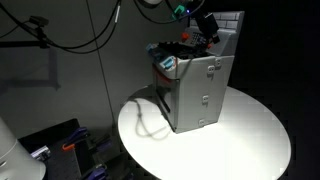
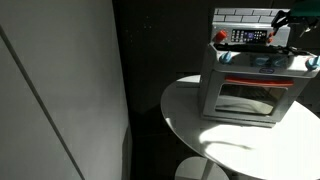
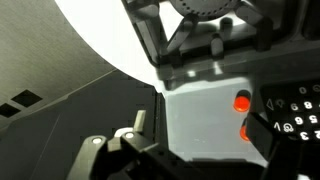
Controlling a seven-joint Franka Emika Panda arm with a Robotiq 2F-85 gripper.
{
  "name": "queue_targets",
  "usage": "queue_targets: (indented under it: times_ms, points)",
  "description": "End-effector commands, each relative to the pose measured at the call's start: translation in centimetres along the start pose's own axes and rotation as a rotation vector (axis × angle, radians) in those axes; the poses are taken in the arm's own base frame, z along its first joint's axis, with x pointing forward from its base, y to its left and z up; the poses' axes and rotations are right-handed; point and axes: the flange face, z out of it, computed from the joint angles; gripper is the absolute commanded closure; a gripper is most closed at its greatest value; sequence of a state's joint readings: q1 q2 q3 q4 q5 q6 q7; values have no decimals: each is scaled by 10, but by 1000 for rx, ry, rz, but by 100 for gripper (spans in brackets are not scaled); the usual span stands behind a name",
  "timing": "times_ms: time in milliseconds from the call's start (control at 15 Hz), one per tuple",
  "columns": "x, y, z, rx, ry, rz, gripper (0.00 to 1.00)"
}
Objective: Press the top right orange button on the stove
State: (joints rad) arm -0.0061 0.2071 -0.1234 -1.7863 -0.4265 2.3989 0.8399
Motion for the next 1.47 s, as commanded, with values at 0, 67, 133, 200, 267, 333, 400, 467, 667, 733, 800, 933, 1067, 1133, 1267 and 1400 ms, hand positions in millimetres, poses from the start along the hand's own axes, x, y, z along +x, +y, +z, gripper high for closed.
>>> queue_targets:
  times_ms: [0, 67, 133, 200, 267, 333, 400, 467, 667, 733, 800, 933, 1067, 1133, 1267, 1400]
  points:
    - [8, -2, -1, -7, 2, 14, 0]
    - [9, -2, -1, -7, 2, 15, 0]
    - [10, -2, -1, -7, 3, 15, 0]
    - [11, -3, 0, -8, 3, 16, 0]
    - [12, -3, 1, -9, 3, 16, 0]
    - [12, -3, 2, -10, 3, 17, 0]
    - [13, -3, 3, -11, 3, 17, 0]
    - [13, -3, 4, -11, 4, 17, 0]
    - [16, -4, 7, -13, 5, 18, 0]
    - [16, -5, 8, -13, 6, 18, 0]
    - [17, -5, 9, -14, 8, 19, 0]
    - [19, -5, 11, -16, 10, 20, 0]
    - [20, -4, 12, -16, 11, 21, 0]
    - [19, -3, 11, -17, 8, 20, 0]
    - [16, -1, 8, -15, -15, 10, 0]
    - [9, 6, 2, -5, -62, -10, 0]
